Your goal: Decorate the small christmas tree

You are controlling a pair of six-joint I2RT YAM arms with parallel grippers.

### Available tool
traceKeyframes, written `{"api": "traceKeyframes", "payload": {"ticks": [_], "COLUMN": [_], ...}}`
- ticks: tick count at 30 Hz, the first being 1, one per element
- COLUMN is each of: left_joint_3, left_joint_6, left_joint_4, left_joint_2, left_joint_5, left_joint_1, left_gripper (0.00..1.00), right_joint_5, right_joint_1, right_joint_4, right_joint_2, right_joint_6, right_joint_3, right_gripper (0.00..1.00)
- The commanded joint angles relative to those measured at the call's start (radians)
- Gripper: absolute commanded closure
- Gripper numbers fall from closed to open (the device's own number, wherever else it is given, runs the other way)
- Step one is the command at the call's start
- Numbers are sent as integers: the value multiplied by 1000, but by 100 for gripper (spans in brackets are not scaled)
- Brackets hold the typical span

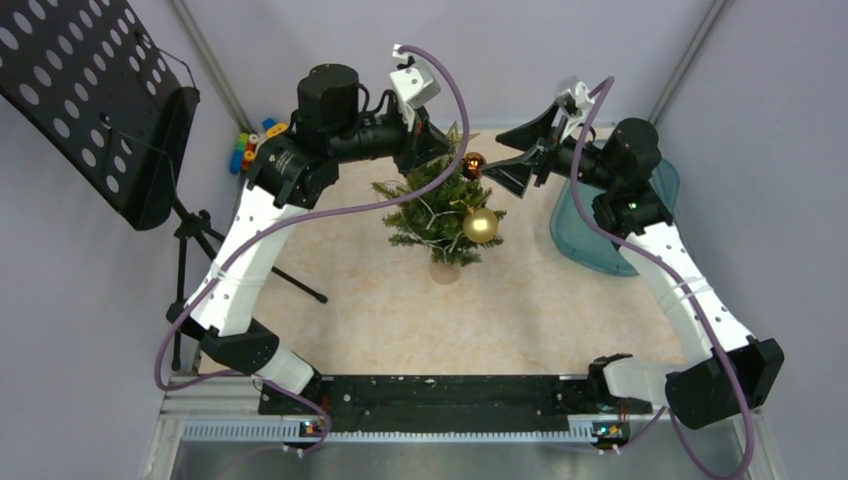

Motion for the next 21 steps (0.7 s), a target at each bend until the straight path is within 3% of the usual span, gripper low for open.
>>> {"api": "traceKeyframes", "payload": {"ticks": [1, 11, 21], "left_joint_3": [-20, -47, 18], "left_joint_6": [12, 12, -4], "left_joint_4": [17, 35, 18], "left_joint_2": [-15, -36, -18], "left_joint_5": [1, -13, -6], "left_joint_1": [-3, -1, -1], "left_gripper": [100, 100, 100], "right_joint_5": [-3, -8, -13], "right_joint_1": [7, 7, 7], "right_joint_4": [11, 17, 11], "right_joint_2": [-5, 0, 6], "right_joint_6": [-16, -13, -10], "right_joint_3": [61, 70, 78], "right_gripper": [13, 13, 13]}}
